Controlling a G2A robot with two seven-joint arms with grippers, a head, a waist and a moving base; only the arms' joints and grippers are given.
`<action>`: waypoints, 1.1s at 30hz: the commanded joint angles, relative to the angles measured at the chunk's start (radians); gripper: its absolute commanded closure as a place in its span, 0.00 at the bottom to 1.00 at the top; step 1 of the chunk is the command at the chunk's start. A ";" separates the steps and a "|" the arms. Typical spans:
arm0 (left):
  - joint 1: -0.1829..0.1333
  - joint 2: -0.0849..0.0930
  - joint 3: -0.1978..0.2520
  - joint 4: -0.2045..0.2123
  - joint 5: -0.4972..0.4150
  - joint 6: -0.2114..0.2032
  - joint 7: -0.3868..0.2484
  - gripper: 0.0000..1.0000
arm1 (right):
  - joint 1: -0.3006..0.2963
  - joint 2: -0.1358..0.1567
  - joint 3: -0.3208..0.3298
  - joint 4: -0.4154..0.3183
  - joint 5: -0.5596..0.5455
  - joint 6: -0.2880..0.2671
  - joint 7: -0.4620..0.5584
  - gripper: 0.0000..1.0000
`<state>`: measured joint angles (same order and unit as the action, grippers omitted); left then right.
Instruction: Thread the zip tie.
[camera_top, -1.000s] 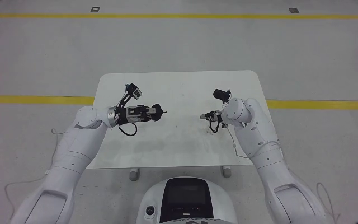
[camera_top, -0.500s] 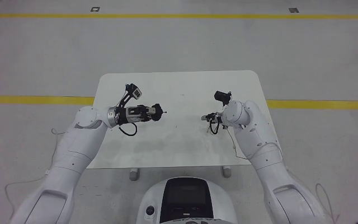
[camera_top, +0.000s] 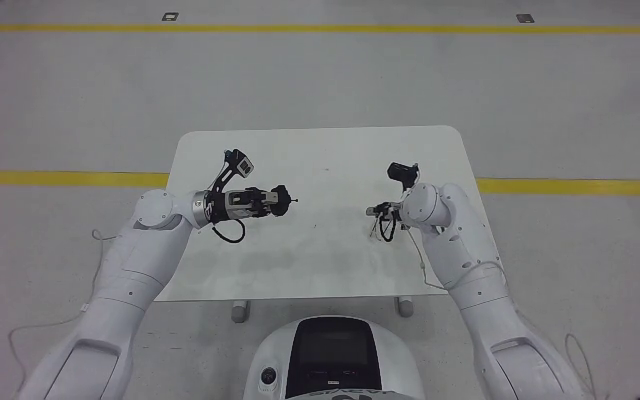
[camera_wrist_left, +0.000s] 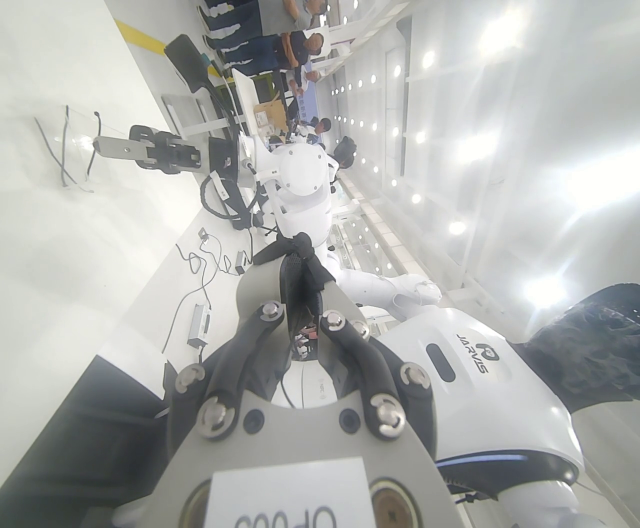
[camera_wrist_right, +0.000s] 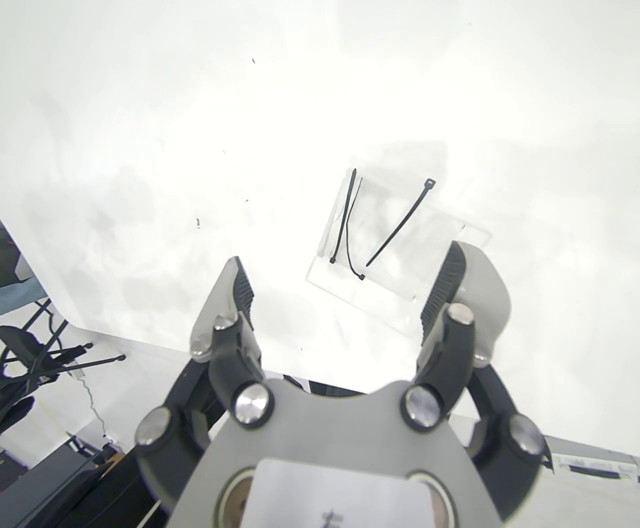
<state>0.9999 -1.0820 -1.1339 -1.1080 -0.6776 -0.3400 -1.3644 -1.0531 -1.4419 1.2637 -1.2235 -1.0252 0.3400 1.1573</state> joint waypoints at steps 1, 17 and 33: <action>0.000 0.000 0.000 0.000 0.000 0.000 0.000 1.00 | -0.002 -0.002 0.005 -0.001 -0.003 0.000 0.002 0.59; 0.000 0.000 0.000 0.000 0.000 0.000 0.000 1.00 | 0.018 -0.039 0.033 0.096 -0.061 0.000 -0.036 0.71; 0.000 0.000 0.000 0.000 0.000 0.000 0.000 1.00 | 0.043 -0.073 0.065 0.173 -0.108 0.000 -0.033 0.68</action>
<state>0.9999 -1.0820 -1.1339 -1.1080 -0.6776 -0.3400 -1.3644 -1.0110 -1.5133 1.3277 -1.0530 -1.1318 0.3400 1.1238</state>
